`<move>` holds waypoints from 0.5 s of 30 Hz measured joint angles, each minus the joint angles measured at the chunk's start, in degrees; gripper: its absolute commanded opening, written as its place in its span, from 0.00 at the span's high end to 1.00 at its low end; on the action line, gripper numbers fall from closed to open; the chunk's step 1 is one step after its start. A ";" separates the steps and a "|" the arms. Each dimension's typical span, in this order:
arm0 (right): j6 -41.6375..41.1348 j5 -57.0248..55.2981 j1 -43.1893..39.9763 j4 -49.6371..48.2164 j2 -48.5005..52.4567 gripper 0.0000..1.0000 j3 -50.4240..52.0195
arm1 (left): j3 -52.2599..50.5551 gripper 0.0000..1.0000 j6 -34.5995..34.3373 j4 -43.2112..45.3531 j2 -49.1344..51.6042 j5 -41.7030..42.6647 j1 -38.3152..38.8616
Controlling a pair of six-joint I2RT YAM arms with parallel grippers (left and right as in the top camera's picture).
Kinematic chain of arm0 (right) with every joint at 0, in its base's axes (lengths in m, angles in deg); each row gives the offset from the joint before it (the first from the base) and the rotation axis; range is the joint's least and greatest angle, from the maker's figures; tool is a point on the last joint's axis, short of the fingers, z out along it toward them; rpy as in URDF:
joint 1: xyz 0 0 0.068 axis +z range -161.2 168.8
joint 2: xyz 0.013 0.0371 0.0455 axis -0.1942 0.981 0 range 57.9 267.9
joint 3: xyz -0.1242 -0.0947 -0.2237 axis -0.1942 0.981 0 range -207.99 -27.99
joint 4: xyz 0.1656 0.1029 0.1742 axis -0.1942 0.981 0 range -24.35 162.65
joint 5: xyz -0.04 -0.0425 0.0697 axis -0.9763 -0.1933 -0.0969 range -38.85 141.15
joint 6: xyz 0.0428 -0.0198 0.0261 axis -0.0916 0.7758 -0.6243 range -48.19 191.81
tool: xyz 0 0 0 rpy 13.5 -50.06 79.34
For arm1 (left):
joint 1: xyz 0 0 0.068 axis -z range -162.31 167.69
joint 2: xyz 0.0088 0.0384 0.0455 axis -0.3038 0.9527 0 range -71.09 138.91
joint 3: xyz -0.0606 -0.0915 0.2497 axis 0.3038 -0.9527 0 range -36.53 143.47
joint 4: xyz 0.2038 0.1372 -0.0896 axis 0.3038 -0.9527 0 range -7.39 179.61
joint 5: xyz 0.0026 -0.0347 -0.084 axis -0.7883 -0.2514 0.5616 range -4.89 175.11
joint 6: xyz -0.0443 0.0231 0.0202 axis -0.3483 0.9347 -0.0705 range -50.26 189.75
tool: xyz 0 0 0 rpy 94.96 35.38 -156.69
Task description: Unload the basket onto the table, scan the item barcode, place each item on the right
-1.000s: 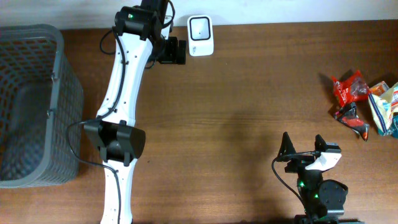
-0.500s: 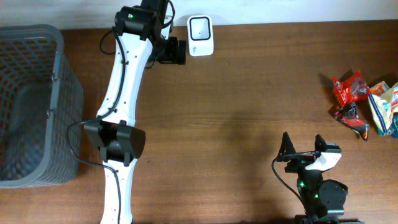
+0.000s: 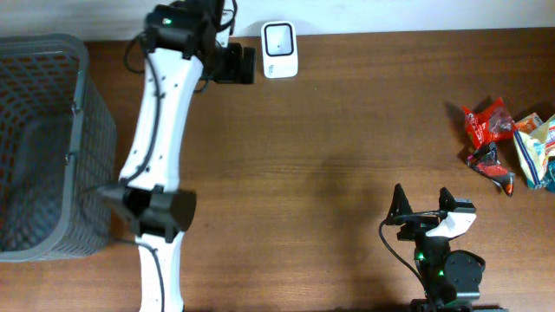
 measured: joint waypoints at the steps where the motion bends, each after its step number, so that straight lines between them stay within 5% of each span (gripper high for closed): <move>1: 0.00 0.00 0.00 0.00 -0.02 0.02 0.00 | 0.00 0.01 0.00 -2.29 -2.45 -0.70 0.00; 8: 0.04 0.00 0.00 0.02 -0.04 0.02 0.00 | -2.58 0.01 1.99 -6.58 -13.49 -2.71 0.31; 15: 0.02 -0.13 0.00 0.00 -0.11 0.02 0.00 | -27.39 0.01 2.75 7.06 -26.23 -2.95 1.18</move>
